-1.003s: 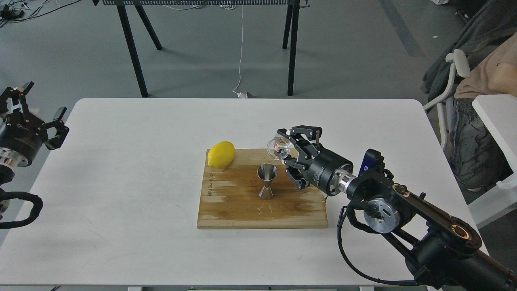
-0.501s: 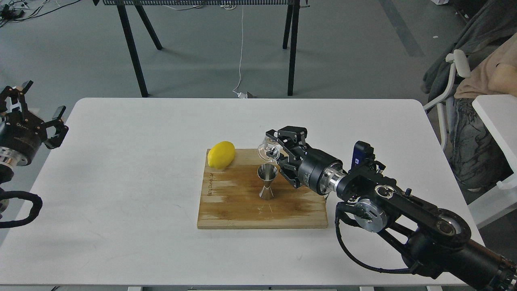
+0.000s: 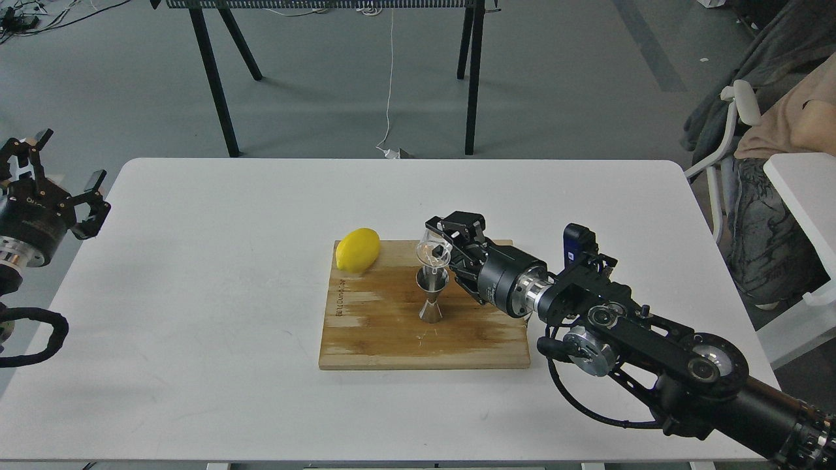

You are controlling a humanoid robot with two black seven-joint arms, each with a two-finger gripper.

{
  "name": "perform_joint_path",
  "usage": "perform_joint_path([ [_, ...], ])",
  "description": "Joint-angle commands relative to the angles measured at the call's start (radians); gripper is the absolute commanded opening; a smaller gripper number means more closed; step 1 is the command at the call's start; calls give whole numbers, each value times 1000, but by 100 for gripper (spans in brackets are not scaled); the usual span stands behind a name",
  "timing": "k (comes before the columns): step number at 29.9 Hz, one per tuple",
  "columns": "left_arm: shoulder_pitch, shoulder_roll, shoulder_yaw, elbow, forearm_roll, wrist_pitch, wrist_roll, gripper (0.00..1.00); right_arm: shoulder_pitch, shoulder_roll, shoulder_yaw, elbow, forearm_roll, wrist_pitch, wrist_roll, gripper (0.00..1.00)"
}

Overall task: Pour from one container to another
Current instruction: 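Tilt the glass cup over the jigger to pour its liquid in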

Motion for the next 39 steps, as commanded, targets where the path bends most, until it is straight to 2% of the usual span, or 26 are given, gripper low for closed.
perform_joint_path([
  [1, 0, 0, 0, 0, 0, 0, 0, 86, 8, -1, -16, 0, -33, -2, 0, 36],
  [39, 3, -2, 0, 0, 0, 0, 0, 86, 107, -42, -136, -17, -167, -18, 14, 36],
])
